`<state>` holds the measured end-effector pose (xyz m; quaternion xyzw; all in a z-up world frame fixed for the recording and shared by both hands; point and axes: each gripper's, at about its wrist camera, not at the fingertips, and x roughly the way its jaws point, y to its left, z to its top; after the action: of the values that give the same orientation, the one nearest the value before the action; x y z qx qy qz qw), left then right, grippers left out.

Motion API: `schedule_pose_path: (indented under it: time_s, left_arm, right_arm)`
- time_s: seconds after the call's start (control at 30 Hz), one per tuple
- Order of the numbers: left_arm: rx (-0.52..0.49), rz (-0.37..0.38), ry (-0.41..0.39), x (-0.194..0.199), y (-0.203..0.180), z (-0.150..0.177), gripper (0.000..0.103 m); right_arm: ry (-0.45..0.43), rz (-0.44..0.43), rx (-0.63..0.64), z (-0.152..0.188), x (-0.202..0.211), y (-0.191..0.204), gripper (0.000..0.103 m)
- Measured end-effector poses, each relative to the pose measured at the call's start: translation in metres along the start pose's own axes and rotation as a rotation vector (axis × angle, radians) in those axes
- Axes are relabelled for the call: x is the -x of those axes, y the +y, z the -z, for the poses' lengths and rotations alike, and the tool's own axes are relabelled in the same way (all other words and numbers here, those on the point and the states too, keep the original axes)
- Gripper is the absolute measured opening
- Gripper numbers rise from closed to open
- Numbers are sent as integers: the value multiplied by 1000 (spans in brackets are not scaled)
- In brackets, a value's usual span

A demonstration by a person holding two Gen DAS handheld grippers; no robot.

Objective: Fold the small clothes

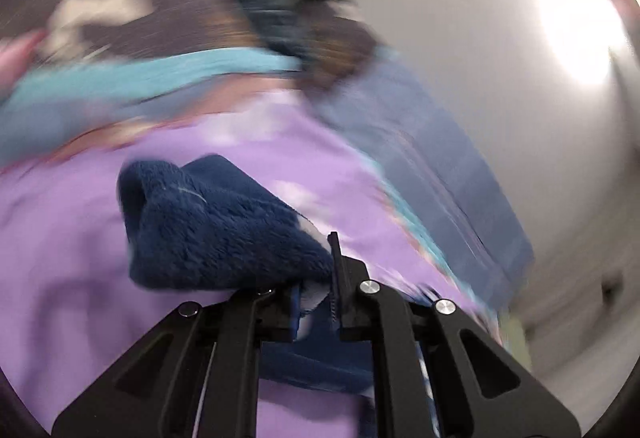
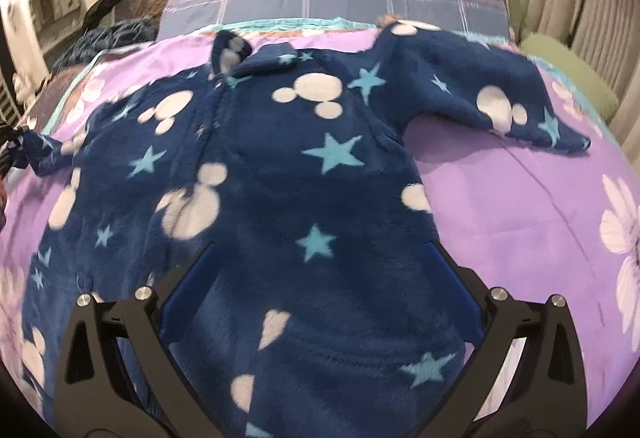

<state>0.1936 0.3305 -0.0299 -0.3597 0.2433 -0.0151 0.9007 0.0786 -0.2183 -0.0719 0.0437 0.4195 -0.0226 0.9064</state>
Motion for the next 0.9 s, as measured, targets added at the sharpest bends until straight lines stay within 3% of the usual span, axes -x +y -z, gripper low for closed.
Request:
schedule_pose_path:
  time_s: [0.1,0.27,0.3,0.37,0.4,0.5,0.57,0.73,0.9]
  left_arm:
    - [-181,130,55,-7,-83,20,11]
    - [-402,321,208,-36,-195,98,11]
    - [-430,345,245,-44,-209,114,14]
    - [-499,364,329,-63,-234,151,35]
    - [-533,348,359,-70,-241,168,56]
    - [-719,287,436,-79,-255,224,61]
    - [-773,245,459,-87,-246,231,62]
    - [-739,164,439,-68,-212,213,72]
    - [-761,-41,392,-59,-168,183,80]
  right_arm:
    - [14,-19,-53,-6,-6,-9,101]
    - [1,-6,-62,-8,-6,-18,101]
    - [4,-1,-63,-8,-6,-20,101]
    - [12,7,-75,-8,-6,-27,101]
    - [13,10,-80,-7,-6,-30,101]
    - [18,24,-89,-8,-6,-39,101]
    - [18,30,-86,-10,-7,-44,101]
    - [34,-132,-107,-33,-22,-43,100]
    - [46,-268,-52,-80,-65,-15,90]
